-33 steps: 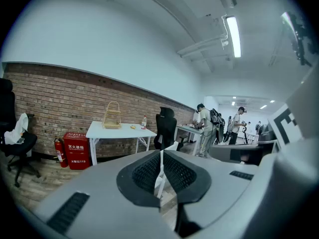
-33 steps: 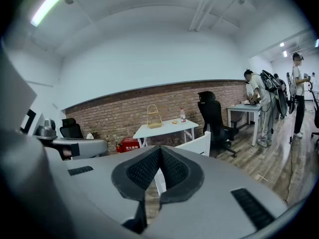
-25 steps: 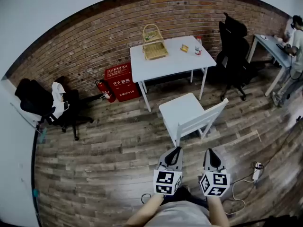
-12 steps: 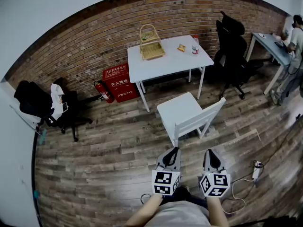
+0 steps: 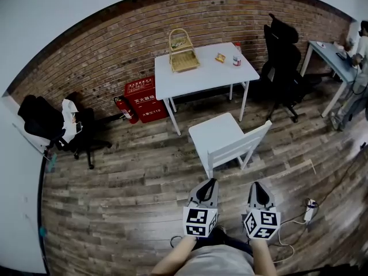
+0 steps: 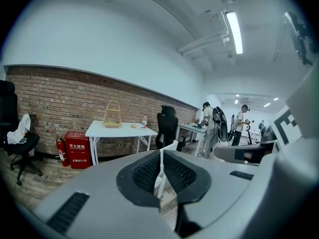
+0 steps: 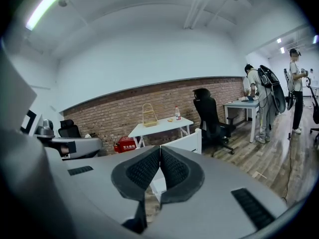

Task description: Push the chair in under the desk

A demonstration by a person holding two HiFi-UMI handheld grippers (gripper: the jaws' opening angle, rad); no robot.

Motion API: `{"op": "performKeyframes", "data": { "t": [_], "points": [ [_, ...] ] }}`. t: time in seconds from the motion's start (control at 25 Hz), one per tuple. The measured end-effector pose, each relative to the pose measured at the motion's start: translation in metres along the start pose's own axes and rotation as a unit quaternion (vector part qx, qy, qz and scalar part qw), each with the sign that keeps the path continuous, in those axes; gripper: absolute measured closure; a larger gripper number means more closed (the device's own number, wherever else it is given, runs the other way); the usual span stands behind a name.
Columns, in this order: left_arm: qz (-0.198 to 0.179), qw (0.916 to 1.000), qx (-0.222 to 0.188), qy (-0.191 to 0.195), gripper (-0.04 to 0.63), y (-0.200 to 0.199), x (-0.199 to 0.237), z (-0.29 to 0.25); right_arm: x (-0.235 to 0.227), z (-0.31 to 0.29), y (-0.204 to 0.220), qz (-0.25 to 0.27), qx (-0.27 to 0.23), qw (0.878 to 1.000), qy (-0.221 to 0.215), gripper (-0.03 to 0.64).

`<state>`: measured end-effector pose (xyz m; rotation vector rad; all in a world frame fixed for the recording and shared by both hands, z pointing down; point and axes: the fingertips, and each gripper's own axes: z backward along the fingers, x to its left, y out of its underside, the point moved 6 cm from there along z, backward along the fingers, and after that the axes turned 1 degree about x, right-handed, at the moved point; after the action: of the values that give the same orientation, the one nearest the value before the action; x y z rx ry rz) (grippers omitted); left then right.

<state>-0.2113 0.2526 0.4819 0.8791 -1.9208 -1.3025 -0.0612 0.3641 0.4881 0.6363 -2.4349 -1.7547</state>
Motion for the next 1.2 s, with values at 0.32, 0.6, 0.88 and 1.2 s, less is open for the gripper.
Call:
{"op": "performKeyframes", "data": {
  "t": [0.32, 0.6, 0.88, 1.2],
  "points": [
    [0.007, 0.9998, 0.012, -0.014, 0.565, 0.01, -0.01, -0.006, -0.019, -0.002, 0.007, -0.017, 0.013, 1.0, -0.019, 0.6],
    [0.006, 0.9995, 0.02, -0.024, 0.565, 0.012, -0.004, -0.017, -0.031, -0.016, 0.011, -0.024, 0.023, 0.999, -0.027, 0.6],
    [0.01, 0.9993, 0.024, -0.025, 0.565, 0.009, 0.017, -0.041, -0.034, -0.046, 0.008, -0.025, 0.033, 0.999, -0.031, 0.6],
    [0.028, 0.9984, 0.037, -0.032, 0.565, 0.005, 0.037, -0.081, -0.051, -0.097, -0.009, -0.024, 0.038, 0.999, -0.03, 0.6]
  ]
}}
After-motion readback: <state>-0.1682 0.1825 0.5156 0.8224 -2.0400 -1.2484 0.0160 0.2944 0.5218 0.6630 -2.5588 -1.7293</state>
